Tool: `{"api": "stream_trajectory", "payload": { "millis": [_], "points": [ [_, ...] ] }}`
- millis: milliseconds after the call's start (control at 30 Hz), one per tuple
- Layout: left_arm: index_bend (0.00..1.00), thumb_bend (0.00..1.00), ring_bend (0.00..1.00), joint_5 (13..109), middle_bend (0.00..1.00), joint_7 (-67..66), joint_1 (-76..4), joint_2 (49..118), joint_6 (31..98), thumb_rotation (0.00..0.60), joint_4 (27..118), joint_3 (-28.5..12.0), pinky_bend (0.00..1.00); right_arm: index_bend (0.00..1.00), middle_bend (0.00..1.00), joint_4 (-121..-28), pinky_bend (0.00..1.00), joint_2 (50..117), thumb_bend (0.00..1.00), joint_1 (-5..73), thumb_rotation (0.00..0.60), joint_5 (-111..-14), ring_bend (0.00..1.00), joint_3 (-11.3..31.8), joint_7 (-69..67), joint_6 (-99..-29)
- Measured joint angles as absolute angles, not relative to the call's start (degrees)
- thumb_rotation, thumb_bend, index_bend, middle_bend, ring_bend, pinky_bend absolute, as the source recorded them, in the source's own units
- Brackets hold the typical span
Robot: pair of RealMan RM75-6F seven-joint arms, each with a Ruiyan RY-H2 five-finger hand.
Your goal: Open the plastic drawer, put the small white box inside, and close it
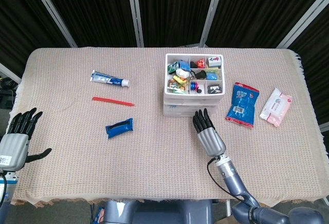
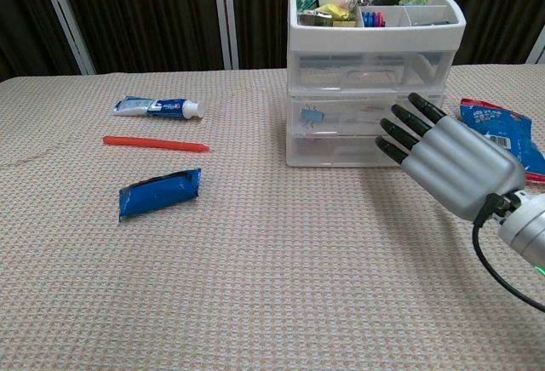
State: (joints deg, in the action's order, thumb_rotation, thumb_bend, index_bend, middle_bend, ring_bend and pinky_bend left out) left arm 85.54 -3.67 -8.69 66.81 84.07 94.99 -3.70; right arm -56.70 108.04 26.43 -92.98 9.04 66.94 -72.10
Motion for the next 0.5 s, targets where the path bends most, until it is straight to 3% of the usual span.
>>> {"api": "stream_trajectory", "payload": {
  "millis": [500],
  "points": [
    [0.07, 0.09, 0.0, 85.47, 0.0, -3.83, -8.75, 66.78, 83.85, 0.6, 95.07, -3.65, 0.0, 0.1, 0.0, -56.02, 0.0, 108.56, 0.2, 26.89, 0.6, -91.0, 0.0, 8.88, 66.3, -72.22]
  ]
}}
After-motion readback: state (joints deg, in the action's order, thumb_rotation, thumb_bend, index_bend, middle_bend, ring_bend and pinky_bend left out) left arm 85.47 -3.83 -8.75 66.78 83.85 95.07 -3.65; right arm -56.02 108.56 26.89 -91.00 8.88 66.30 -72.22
